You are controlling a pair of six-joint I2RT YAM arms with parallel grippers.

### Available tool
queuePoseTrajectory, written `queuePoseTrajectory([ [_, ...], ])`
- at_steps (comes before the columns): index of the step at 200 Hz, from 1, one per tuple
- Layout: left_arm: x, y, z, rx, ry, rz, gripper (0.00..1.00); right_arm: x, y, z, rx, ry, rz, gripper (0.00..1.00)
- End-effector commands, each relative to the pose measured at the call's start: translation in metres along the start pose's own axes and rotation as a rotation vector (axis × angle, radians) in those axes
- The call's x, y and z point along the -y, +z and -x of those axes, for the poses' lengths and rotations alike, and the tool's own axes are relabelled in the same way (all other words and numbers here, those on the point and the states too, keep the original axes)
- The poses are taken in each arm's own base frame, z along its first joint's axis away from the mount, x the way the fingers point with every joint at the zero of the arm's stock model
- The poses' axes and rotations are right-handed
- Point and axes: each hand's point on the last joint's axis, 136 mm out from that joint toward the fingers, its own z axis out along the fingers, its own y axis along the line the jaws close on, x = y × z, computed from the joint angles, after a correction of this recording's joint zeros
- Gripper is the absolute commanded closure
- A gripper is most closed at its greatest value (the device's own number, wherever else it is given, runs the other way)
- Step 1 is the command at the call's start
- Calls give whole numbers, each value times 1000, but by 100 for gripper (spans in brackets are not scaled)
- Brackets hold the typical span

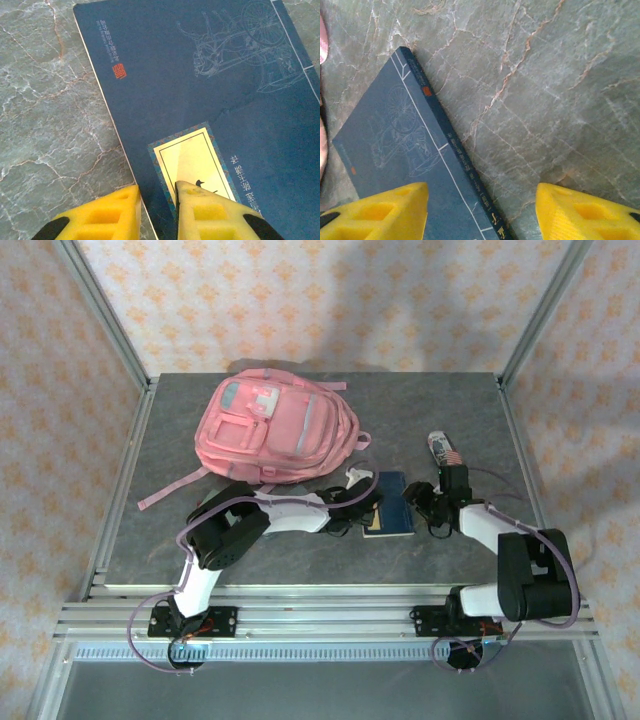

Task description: Pack the student bag

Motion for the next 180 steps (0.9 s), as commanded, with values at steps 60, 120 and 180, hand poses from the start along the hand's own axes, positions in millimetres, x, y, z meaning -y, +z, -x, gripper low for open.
queuePoseTrajectory([
  [60, -14, 15, -39, -99, 37, 16, 84, -62, -12, -45, -214, -114, 423, 50],
  [120, -12, 13, -41, -93, 28, -7, 85, -93, -41, -42, -177, -124, 596, 56],
  [180, -11, 8, -39, -77, 7, -28, 86, -72, -13, -54, -226, -55, 527, 62],
])
